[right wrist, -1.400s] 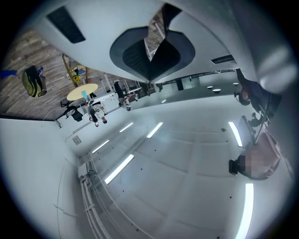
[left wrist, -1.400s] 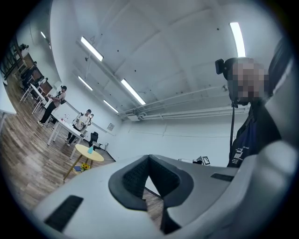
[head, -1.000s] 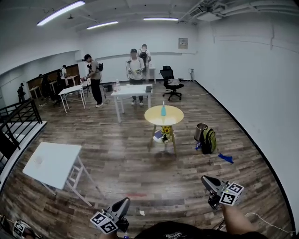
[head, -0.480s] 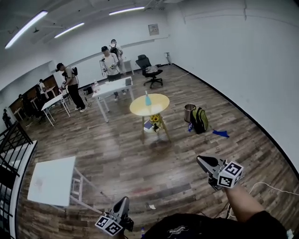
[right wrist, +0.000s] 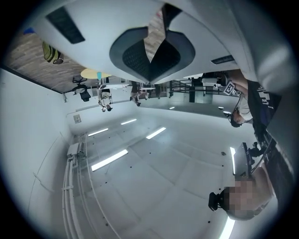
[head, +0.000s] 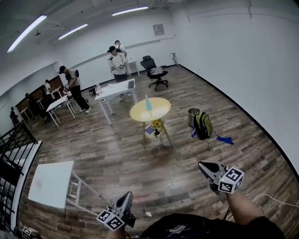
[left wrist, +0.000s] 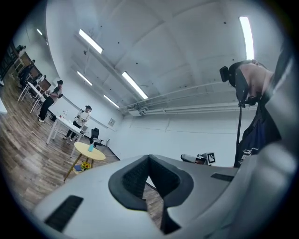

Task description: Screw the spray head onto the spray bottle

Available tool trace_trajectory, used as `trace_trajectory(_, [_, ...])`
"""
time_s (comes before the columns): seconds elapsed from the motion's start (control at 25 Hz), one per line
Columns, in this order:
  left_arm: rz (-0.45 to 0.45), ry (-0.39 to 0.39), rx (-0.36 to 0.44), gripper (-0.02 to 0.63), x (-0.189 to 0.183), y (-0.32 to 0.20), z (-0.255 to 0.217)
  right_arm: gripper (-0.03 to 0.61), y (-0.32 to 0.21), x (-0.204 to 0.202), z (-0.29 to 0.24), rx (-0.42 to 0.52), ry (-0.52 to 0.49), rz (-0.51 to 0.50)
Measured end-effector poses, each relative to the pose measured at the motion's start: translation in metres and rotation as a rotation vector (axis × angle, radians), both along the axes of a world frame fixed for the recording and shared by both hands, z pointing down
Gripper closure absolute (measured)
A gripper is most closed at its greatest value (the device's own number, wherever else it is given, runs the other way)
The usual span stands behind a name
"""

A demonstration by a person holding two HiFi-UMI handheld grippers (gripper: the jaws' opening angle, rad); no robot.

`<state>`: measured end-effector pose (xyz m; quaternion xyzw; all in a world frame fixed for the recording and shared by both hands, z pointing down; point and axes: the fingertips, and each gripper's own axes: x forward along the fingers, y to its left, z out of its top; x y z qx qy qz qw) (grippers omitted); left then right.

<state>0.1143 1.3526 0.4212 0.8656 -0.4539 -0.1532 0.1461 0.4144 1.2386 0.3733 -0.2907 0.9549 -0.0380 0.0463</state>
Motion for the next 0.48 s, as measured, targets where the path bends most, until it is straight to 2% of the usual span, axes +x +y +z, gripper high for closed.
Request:
trace_trajectory(0.16, [-0.035,-0.001,0.016,0.607,0.063,-0.045,-0.016,0.566,-0.043,0.053,0.003,-0.009,0.03,-0.06])
trace_trajectory(0.28, [-0.028,0.007,0.011,0.607,0.106,-0.071,-0.022,0.566,-0.065,0.084,0.009,-0.035,0.028,-0.095])
trace_trajectory(0.48, [0.002,-0.011,-0.022,0.607,0.143,-0.116,0.005,0.566,-0.102,0.11,0.048,-0.065,0.019,-0.097])
